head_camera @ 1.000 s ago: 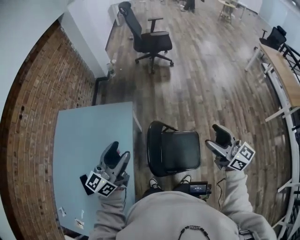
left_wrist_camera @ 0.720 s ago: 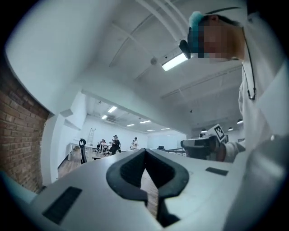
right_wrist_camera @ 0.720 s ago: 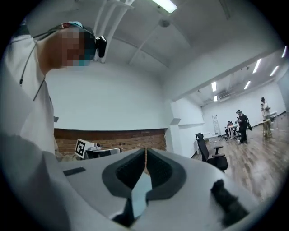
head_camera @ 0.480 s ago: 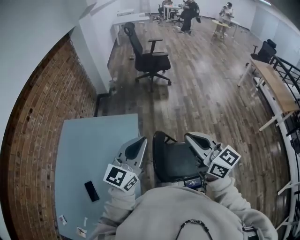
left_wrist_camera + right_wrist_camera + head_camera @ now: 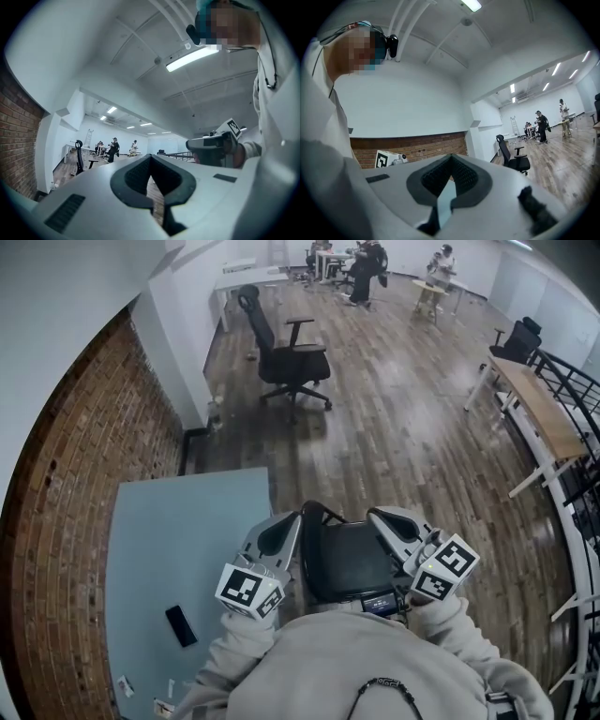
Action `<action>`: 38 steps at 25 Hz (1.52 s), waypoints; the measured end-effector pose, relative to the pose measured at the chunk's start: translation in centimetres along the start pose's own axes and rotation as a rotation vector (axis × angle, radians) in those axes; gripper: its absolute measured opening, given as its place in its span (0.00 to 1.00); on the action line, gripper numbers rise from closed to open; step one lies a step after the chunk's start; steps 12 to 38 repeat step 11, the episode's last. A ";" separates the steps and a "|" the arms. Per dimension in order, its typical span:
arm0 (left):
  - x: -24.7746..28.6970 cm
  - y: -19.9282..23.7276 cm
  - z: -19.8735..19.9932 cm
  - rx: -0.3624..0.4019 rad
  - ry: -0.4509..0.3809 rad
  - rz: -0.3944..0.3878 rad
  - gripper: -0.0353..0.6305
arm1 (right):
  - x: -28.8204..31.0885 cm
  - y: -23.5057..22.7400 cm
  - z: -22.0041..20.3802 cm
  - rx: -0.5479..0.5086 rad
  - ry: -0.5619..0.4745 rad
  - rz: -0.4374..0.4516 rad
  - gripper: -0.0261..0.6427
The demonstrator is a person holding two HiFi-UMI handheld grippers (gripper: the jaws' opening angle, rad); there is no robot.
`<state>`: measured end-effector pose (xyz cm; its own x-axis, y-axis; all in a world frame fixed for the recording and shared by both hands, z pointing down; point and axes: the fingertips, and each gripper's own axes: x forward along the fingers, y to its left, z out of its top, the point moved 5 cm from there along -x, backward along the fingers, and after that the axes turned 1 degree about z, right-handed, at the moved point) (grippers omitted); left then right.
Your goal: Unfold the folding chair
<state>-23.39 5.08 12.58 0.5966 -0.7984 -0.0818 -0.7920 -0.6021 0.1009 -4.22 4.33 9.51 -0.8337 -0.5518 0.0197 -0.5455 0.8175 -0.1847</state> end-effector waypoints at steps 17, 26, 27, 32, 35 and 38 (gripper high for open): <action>0.1 -0.4 -0.2 -0.003 0.015 -0.016 0.06 | -0.7 -0.1 -0.1 -0.015 0.011 -0.024 0.05; 0.1 -0.4 -0.2 -0.003 0.015 -0.016 0.06 | -0.7 -0.1 -0.1 -0.015 0.011 -0.024 0.05; 0.1 -0.4 -0.2 -0.003 0.015 -0.016 0.06 | -0.7 -0.1 -0.1 -0.015 0.011 -0.024 0.05; 0.1 -0.4 -0.2 -0.003 0.015 -0.016 0.06 | -0.7 -0.1 -0.1 -0.015 0.011 -0.024 0.05; 0.1 -0.4 -0.2 -0.003 0.015 -0.016 0.06 | -0.7 -0.1 -0.1 -0.015 0.011 -0.024 0.05; 0.1 -0.4 -0.2 -0.003 0.015 -0.016 0.06 | -0.7 -0.1 -0.1 -0.015 0.011 -0.024 0.05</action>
